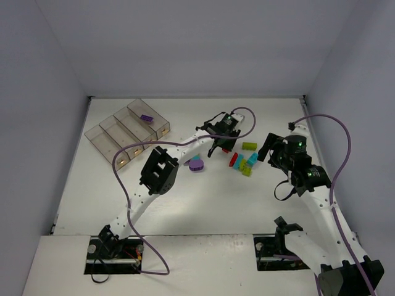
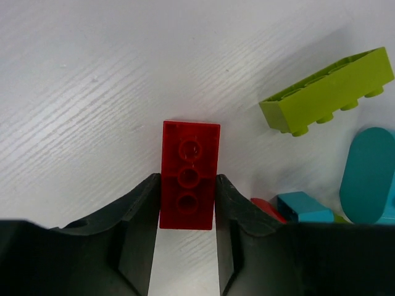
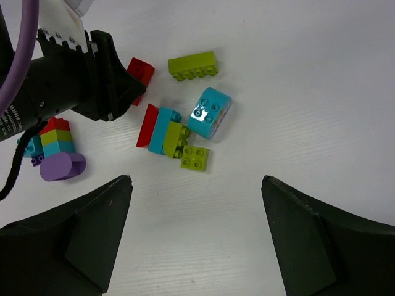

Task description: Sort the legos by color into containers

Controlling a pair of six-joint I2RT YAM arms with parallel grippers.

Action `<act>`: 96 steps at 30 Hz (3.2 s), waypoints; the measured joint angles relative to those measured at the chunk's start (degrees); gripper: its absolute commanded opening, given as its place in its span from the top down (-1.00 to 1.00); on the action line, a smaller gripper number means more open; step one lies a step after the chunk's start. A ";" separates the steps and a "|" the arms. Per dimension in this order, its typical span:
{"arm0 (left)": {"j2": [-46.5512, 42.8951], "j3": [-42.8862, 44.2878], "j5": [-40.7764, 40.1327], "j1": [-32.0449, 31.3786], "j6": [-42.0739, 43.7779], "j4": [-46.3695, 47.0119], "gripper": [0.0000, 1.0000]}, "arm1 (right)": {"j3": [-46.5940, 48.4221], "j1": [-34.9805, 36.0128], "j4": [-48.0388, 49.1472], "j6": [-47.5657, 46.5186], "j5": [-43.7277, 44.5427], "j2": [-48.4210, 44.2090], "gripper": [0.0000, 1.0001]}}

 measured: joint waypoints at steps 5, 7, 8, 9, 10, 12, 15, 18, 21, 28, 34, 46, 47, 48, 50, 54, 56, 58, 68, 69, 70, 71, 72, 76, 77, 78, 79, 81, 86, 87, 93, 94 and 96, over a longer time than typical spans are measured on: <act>-2.27 -4.52 -3.32 -0.04 0.22 3.52 0.77 | -0.11 0.00 -0.11 -0.07 0.00 0.02 -0.65; -4.52 -7.91 -5.05 0.02 0.26 3.98 0.79 | -0.11 0.00 -0.13 -0.26 0.00 0.17 -0.65; -5.77 -9.55 -5.88 0.09 0.24 4.24 0.80 | -0.11 0.00 -0.13 -0.48 -0.02 0.28 -0.65; -7.13 -11.04 -6.67 0.26 0.22 4.26 0.80 | -0.11 0.00 -0.13 -0.68 0.00 0.50 -0.65; -8.81 -12.46 -7.56 0.44 0.11 4.31 0.80 | -0.09 0.00 -0.13 -0.87 0.00 0.79 -0.65; -13.07 -15.87 -10.08 1.11 -0.66 4.37 0.80 | -0.07 0.00 -0.13 -1.18 0.02 1.55 -0.65; -20.52 -20.33 -14.01 3.30 -2.97 4.20 0.80 | 0.04 0.00 -0.11 -1.40 0.04 2.91 -0.65; -28.33 -23.87 -17.22 8.37 -6.67 3.72 0.80 | 0.31 0.00 -0.04 -1.55 0.02 4.20 -0.65; -34.42 -27.06 -20.22 16.20 -10.64 3.45 0.80 | 0.44 0.00 0.17 -1.55 0.02 5.07 -0.65; -36.37 -31.17 -24.00 30.69 -17.62 -0.44 0.79 | 0.59 0.00 1.60 -1.53 0.02 6.78 -0.65; -32.57 -31.63 -23.32 34.23 -21.51 -2.75 0.61 | 0.59 0.00 2.36 -1.53 0.04 7.37 -0.65; -26.08 -28.30 -22.16 36.02 -23.80 -5.79 0.00 | 0.59 0.00 2.71 -1.05 1.27 8.55 -0.65; -26.08 -28.11 -22.01 36.02 -23.80 -5.81 -0.02 | 0.59 0.00 2.73 -0.98 1.51 8.83 -0.65; -26.08 -27.91 -21.81 36.02 -23.80 -5.77 -0.05 | 0.61 0.00 2.73 -0.87 1.66 9.18 -0.65; -26.08 -27.54 -21.46 36.02 -23.74 -5.79 -0.06 | 0.63 0.00 2.75 -0.59 1.99 10.21 -0.65; -26.34 -27.32 -19.91 36.02 -23.39 -5.73 -0.16 | 1.97 0.00 2.84 0.66 3.13 13.90 -0.75; -27.19 -27.61 -18.38 35.91 -22.95 -5.68 -0.22 | 2.93 0.00 3.23 1.29 3.91 16.35 -0.85; -29.35 -28.59 -16.94 35.58 -22.12 -5.55 -0.30 | 3.74 0.00 4.02 1.97 4.61 19.08 -0.96; -53.55 -42.27 -11.02 25.42 -19.19 -5.18 -0.35 | 9.86 0.00 7.76 2.71 5.55 36.63 -1.00; -55.63 -43.98 -10.34 24.30 -18.82 -5.11 -0.35 | 10.69 0.00 8.31 2.29 5.55 38.12 -1.00; -57.37 -45.64 -9.60 23.32 -18.51 -5.31 -0.35 | 11.56 0.00 8.92 1.84 5.55 39.26 -1.00; -58.88 -47.21 -8.90 22.56 -18.21 -5.51 -0.35 | 12.22 0.00 9.44 1.44 5.55 40.74 -1.00; -60.30 -49.03 -7.98 22.05 -17.88 -5.64 -0.35 | 13.09 0.00 9.75 0.85 5.55 41.97 -1.00; -63.71 -54.16 -6.73 22.18 -16.52 -7.96 -0.35 | 15.89 0.02 11.80 -1.20 5.33 46.31 -1.00; -64.43 -55.08 -6.64 22.34 -16.04 -8.61 -0.35 | 16.52 0.11 12.41 -1.62 5.16 47.41 -1.00; -65.02 -55.69 -6.56 22.40 -15.67 -9.07 -0.35 | 17.03 0.31 12.85 -2.08 4.98 48.43 -1.00; -65.72 -56.24 -6.54 22.40 -15.34 -9.53 -0.35 | 17.62 0.39 13.22 -2.58 4.81 49.57 -1.00; -66.97 -56.72 -6.49 22.40 -14.64 -10.19 -0.35 | 18.40 0.74 13.92 -3.32 4.57 51.56 -1.00; -69.31 -56.92 -6.36 22.40 -13.77 -11.17 -0.35 | 19.43 1.51 15.39 -4.98 3.65 54.93 -0.94; -69.48 -56.94 -6.32 22.40 -13.60 -11.30 -0.35 | 19.63 1.62 15.63 -5.35 3.41 55.56 -0.90; -69.48 -57.05 -5.73 22.40 -12.72 -11.63 -0.35 | 19.96 1.88 16.70 -6.80 3.21 58.23 -0.42; -69.48 -57.05 -5.68 22.40 -12.59 -11.65 -0.35 | 19.96 1.88 16.81 -7.13 3.19 58.49 -0.33; -69.48 -57.05 -5.62 22.40 -12.24 -11.72 -0.35 | 19.93 1.88 17.05 -8.04 3.08 58.71 -0.01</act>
